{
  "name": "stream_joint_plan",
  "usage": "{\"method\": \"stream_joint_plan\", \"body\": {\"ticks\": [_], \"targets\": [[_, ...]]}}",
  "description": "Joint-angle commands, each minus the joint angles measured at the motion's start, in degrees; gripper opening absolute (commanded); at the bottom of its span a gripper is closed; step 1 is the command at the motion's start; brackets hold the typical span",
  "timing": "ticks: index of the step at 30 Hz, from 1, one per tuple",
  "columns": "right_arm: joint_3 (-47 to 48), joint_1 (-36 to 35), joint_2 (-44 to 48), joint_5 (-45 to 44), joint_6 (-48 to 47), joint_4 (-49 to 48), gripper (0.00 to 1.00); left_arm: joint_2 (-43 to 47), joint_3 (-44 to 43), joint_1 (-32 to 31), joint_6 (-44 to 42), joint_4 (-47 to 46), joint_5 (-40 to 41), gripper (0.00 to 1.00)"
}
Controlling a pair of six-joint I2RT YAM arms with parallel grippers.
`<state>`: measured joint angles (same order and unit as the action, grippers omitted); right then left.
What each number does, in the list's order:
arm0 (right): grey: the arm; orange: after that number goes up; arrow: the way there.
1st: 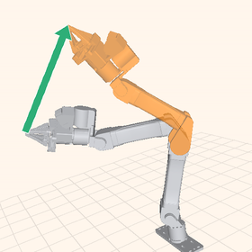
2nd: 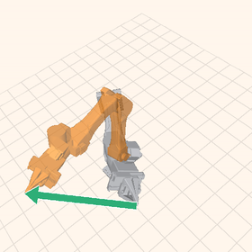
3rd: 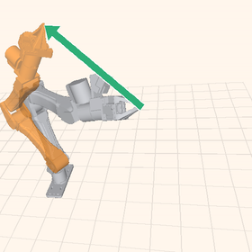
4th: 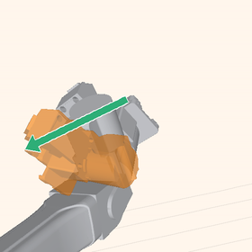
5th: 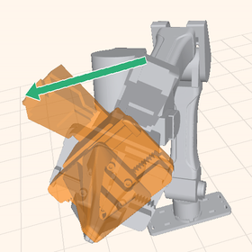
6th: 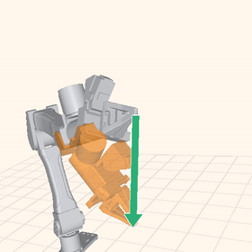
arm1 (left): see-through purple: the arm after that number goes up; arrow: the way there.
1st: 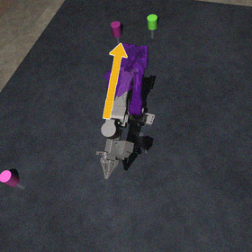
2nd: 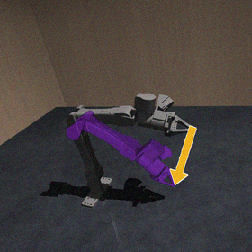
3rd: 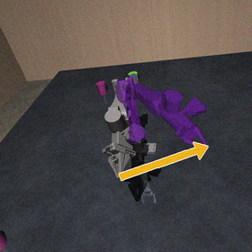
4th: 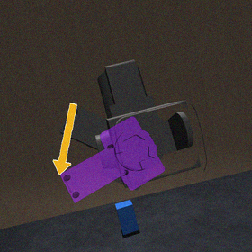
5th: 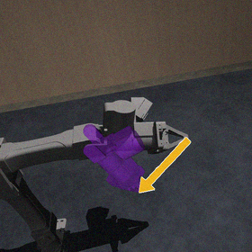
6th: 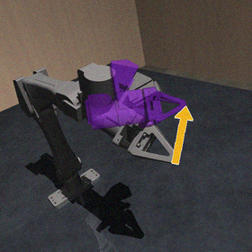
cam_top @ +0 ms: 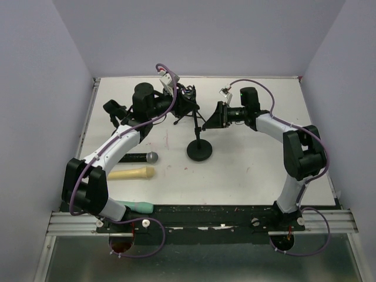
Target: Remove the microphone from the stand
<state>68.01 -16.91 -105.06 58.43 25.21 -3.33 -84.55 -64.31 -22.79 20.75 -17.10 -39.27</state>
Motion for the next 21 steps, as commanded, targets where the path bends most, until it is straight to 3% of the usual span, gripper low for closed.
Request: {"method": "stream_joint_plan", "body": {"ticks": [1, 4, 12, 21], "targets": [[4.2, 0.1, -3.3, 10.6, 8.7, -0.4, 0.57, 3.3, 0.7, -0.7, 0.4, -2.1, 0.4, 0.00], [4.3, 0.1, -4.5, 11.9, 9.9, -1.7, 0.50, 3.6, 1.3, -0.7, 0.0, -1.8, 0.3, 0.00], [4.3, 0.1, -5.0, 14.2, 9.9, -2.5, 0.49, 3.3, 1.0, -0.7, -0.6, -1.4, 0.5, 0.00], [3.4, 0.0, -3.1, 14.3, 8.6, -4.8, 0.27, 3.0, 1.1, -0.6, -1.2, -0.9, 0.9, 0.00]]}}
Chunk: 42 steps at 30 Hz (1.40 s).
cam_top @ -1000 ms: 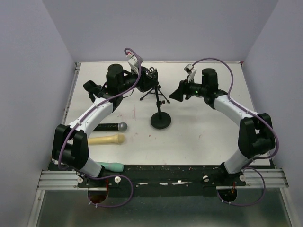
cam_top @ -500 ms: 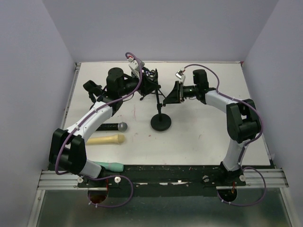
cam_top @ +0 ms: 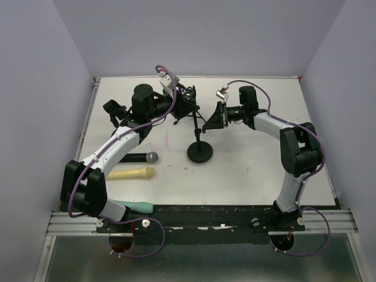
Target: Remove the microphone from the stand
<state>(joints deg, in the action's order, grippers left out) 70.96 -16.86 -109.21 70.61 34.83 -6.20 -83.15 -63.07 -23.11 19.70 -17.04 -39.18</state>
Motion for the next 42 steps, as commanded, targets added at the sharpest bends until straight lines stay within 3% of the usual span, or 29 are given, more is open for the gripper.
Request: {"method": "stream_joint_plan", "body": {"ticks": [1, 8, 14, 18, 23, 27, 33, 37, 42], "targets": [[0.7, -0.1, 1.7, 1.3, -2.9, -0.4, 0.24, 1.5, -0.2, -0.3, -0.1, -1.0, 0.7, 0.00], [6.1, -2.7, 5.0, -7.3, -25.1, 14.5, 0.02, 0.2, -1.7, 0.4, -0.5, -0.5, 1.1, 0.00], [10.7, -8.3, 8.0, -18.6, -52.0, 22.4, 0.01, -0.8, -4.2, 0.6, -0.2, -0.3, 1.3, 0.00], [5.4, -9.7, 12.9, -26.6, -59.7, 11.2, 0.01, -1.2, -5.7, 0.8, -0.5, 0.1, 1.6, 0.00], [-2.5, -12.3, 18.2, -33.2, -77.8, -1.7, 0.01, -1.5, -6.4, 0.9, -1.1, 0.5, 2.3, 0.00], [-9.1, -14.8, 21.4, -34.7, -91.3, -8.6, 0.01, -1.7, -6.3, 0.9, -0.8, 0.3, 2.4, 0.00], [-26.4, -16.5, 26.9, -31.4, -121.0, -13.9, 0.01, -2.4, -5.7, 0.9, -0.9, -0.5, 2.4, 0.00], [-29.3, -16.6, 28.9, -30.4, -126.2, -5.2, 0.02, -2.5, -5.3, 0.9, -0.7, -1.2, 2.1, 0.00], [-29.6, -16.5, 29.8, -36.2, -124.6, 1.1, 0.24, -2.5, -5.1, 1.1, -0.1, -1.6, 1.7, 0.00]]}}
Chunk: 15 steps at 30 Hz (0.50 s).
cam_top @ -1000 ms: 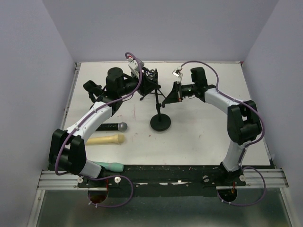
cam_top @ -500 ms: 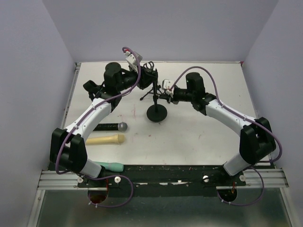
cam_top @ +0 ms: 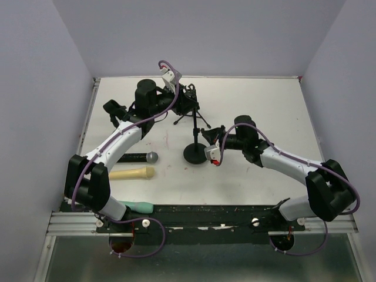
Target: Remove the microphone from the stand
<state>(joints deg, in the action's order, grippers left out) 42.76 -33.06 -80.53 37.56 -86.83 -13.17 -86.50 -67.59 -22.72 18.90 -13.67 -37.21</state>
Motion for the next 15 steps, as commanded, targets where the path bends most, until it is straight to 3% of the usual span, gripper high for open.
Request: {"method": "stream_joint_plan", "body": {"ticks": [1, 5, 10, 15], "targets": [[-1.7, -0.3, 1.8, -4.4, -1.5, 8.1, 0.27, 1.0, -0.5, 0.7, 0.9, -5.0, -0.4, 0.00], [-2.3, -0.2, 4.2, -9.0, 8.2, 7.9, 0.36, 0.9, -0.8, 0.7, 1.5, -5.6, -1.1, 0.00], [4.8, 3.6, 2.9, -12.9, 37.7, 8.2, 0.45, 0.9, -1.2, 0.7, 2.0, -5.8, -1.9, 0.00], [20.0, 10.1, -3.7, -5.1, 60.1, 19.9, 0.52, 0.9, -1.1, 0.7, 1.8, -5.7, -2.1, 0.00]]}}
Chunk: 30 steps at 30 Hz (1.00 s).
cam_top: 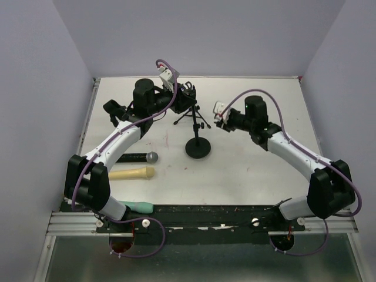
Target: Remove the microphone from the stand
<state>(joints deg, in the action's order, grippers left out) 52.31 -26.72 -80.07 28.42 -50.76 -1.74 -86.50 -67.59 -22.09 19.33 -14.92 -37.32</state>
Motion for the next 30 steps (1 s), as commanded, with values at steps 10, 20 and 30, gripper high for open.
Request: {"method": "stream_joint_plan", "body": {"ticks": [10, 20, 30], "targets": [[18.9, 3.6, -10.6, 20.1, 33.7, 14.1, 0.68, 1.6, -0.5, 0.1, 1.1, -4.2, -1.8, 0.00], [17.7, 3.1, -14.0, 11.7, 32.2, 9.3, 0.67, 2.4, 0.6, 0.0, 1.0, -3.9, -1.5, 0.00], [13.7, 1.5, -15.6, 2.4, 33.7, 3.4, 0.63, 2.0, 0.4, 0.1, 1.3, -4.1, -1.5, 0.00]]}}
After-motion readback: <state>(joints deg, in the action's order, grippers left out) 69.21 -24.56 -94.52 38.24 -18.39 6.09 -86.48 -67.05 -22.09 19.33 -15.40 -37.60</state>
